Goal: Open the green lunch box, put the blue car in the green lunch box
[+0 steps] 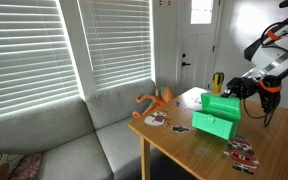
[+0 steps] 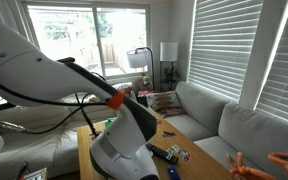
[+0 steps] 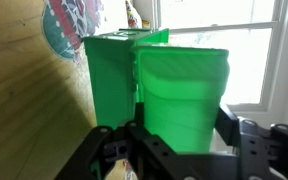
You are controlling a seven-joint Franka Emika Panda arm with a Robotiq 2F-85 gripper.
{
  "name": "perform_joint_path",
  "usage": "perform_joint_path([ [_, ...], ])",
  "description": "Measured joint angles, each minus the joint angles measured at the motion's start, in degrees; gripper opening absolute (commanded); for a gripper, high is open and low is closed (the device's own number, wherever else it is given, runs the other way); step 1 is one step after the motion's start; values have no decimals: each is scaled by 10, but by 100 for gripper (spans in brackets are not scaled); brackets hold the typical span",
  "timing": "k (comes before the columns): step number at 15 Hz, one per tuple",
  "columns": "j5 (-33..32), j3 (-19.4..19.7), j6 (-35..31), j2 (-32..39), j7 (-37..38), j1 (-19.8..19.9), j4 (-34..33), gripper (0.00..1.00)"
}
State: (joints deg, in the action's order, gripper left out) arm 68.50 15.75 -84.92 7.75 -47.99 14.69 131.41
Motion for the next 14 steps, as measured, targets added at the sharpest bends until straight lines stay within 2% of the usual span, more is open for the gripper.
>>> perform_joint_path([
  [2, 0, 0, -1, 0, 0, 0, 0, 49],
  [8, 0, 0, -2, 0, 0, 0, 0, 44],
  [11, 0, 0, -2, 0, 0, 0, 0, 55],
  [14, 0, 0, -2, 0, 0, 0, 0, 75],
])
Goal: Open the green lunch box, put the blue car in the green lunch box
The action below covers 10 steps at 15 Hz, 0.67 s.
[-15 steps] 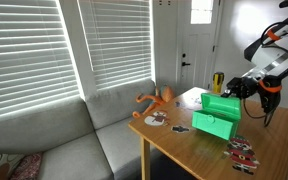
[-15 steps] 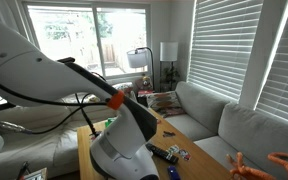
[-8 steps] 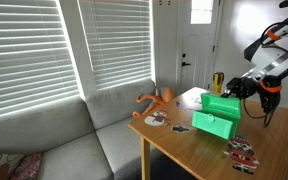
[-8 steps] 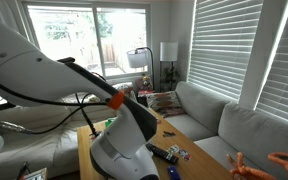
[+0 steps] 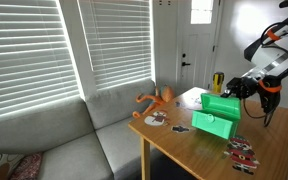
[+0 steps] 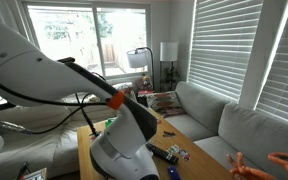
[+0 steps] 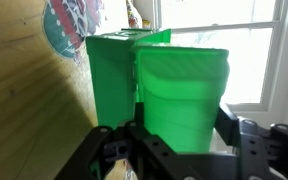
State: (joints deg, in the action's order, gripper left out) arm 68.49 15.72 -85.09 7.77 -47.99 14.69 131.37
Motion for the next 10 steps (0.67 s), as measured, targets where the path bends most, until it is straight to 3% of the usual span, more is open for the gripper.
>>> perform_joint_path([
  [3, 0, 0, 0, 0, 0, 0, 0, 99],
  [10, 0, 0, 0, 0, 0, 0, 0, 100],
])
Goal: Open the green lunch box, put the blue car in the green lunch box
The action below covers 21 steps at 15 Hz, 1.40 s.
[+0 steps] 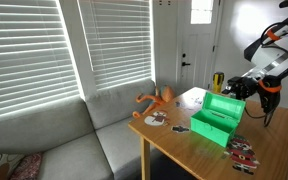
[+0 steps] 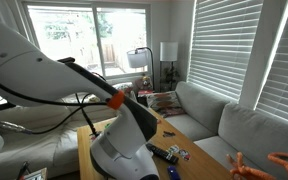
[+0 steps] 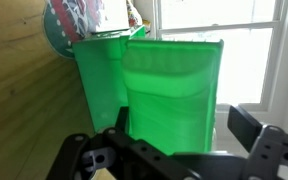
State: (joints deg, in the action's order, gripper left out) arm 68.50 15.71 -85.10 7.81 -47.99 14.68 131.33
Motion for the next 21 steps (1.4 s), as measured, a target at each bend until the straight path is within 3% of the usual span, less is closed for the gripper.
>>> perform_joint_path([
  [10, -6, 4, -21, -6, 0, 1, -11, 100],
  [21, -92, 7, -97, -57, 42, 1, -19, 100],
])
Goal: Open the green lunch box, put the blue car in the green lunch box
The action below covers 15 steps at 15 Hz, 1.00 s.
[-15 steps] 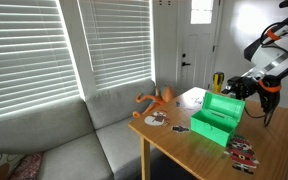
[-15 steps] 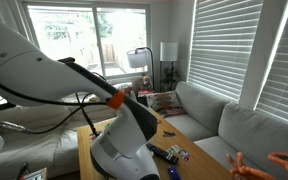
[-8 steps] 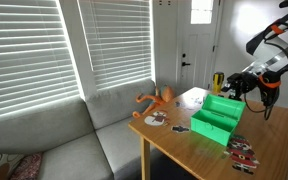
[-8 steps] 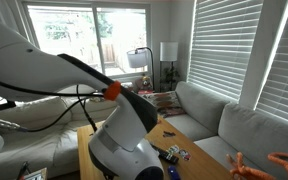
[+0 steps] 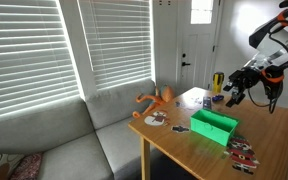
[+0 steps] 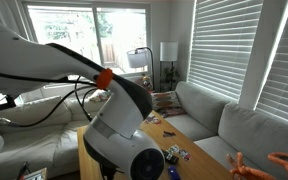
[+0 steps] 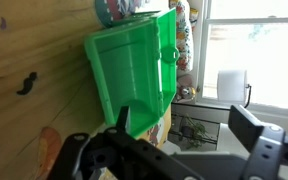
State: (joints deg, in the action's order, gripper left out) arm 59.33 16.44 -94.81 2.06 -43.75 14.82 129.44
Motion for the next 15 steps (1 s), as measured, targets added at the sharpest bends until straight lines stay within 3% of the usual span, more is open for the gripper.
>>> perform_joint_path([
  [12, -21, -6, -26, -38, 38, -1, -2, 100],
  [15, -72, -10, -43, -38, 11, -3, -6, 100],
])
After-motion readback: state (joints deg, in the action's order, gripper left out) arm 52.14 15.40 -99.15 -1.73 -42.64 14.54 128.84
